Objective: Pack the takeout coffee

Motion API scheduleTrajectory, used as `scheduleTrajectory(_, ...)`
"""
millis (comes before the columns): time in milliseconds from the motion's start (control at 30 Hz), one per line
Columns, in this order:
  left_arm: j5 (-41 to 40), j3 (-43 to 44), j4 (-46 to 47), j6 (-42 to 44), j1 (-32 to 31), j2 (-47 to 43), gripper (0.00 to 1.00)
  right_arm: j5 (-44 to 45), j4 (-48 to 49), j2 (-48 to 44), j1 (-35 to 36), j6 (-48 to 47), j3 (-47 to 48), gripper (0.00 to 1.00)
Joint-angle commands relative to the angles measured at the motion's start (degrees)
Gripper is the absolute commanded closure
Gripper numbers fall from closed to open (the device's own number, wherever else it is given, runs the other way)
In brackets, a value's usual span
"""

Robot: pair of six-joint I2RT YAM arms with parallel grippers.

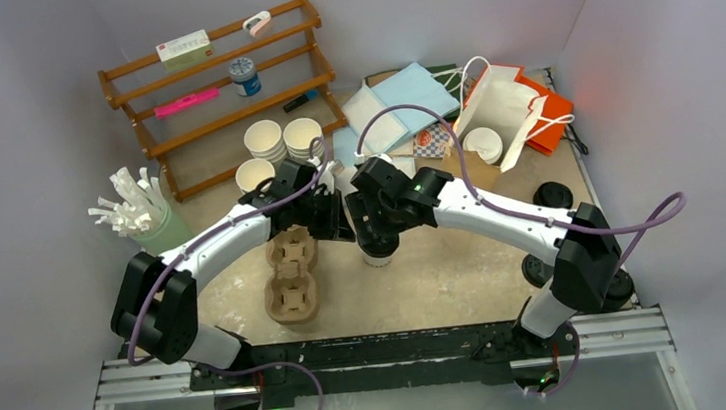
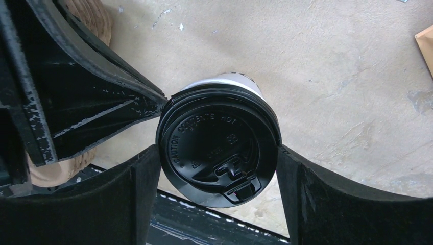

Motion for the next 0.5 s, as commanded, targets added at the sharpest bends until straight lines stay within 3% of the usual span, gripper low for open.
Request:
scheduleTrajectory(0, 1.7, -0.1, 2.4, -0.1, 0.4, 0.9, 0.93, 1.2, -0.3, 0.3, 0.5, -1.1, 0.9, 0.19)
scheduleTrajectory(467, 3.3, -1.7, 4.5, -1.5, 0.3, 0.7, 0.93, 1.8, 0.3, 1.5, 1.6, -1.5, 0.6, 0.16)
